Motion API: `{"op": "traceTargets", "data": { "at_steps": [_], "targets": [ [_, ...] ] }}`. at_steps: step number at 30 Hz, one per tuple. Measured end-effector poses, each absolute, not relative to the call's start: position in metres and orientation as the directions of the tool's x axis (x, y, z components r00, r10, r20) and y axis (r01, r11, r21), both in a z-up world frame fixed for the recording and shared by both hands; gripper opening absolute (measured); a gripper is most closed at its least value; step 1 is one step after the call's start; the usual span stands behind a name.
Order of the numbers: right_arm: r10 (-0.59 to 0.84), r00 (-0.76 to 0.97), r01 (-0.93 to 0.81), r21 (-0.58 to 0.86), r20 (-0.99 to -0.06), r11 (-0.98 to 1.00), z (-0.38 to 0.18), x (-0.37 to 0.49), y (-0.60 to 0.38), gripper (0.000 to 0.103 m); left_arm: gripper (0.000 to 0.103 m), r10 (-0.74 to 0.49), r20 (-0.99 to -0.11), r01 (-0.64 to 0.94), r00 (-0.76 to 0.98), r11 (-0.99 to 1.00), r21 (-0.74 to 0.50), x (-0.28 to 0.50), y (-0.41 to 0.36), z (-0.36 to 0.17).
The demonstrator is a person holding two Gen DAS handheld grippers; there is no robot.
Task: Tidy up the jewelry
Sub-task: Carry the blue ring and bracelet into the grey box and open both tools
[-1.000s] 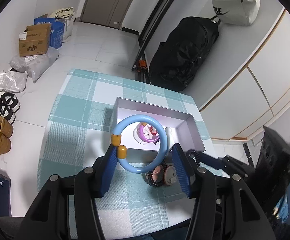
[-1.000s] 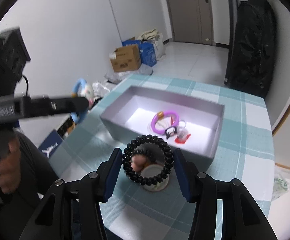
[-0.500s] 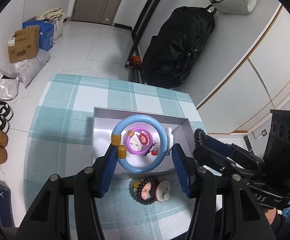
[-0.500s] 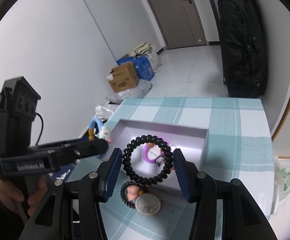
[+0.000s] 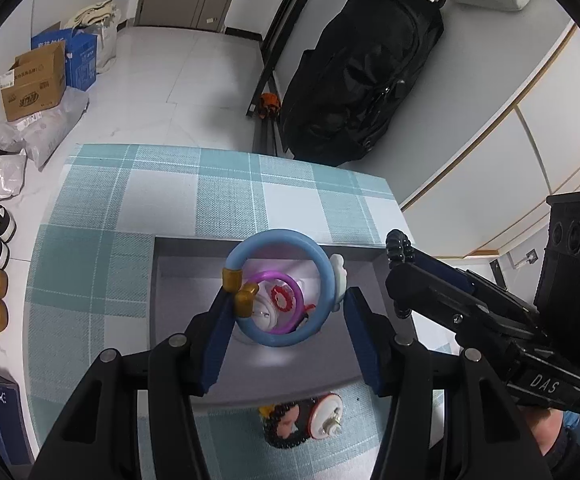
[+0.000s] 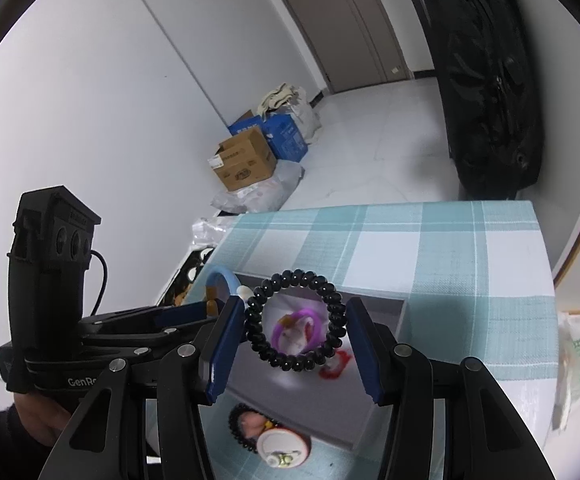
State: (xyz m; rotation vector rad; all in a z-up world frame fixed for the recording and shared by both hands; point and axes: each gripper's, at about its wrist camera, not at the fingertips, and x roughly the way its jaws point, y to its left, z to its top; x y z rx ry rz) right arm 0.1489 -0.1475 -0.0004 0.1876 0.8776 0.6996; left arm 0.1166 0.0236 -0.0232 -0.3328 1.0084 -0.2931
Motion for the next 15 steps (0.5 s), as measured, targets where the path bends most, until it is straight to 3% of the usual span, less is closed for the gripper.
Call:
{"op": "traceTargets", "data": {
  "at_steps": [15],
  "targets": [
    [0.621, 0.382, -0.423, 0.467, -0.685, 0.776, -0.021, 0.168, -0.153, 0.053, 0.050, -0.391, -0.800, 0.062, 0.456, 0.910, -0.409, 0.133, 0.021, -0.038]
  ]
}}
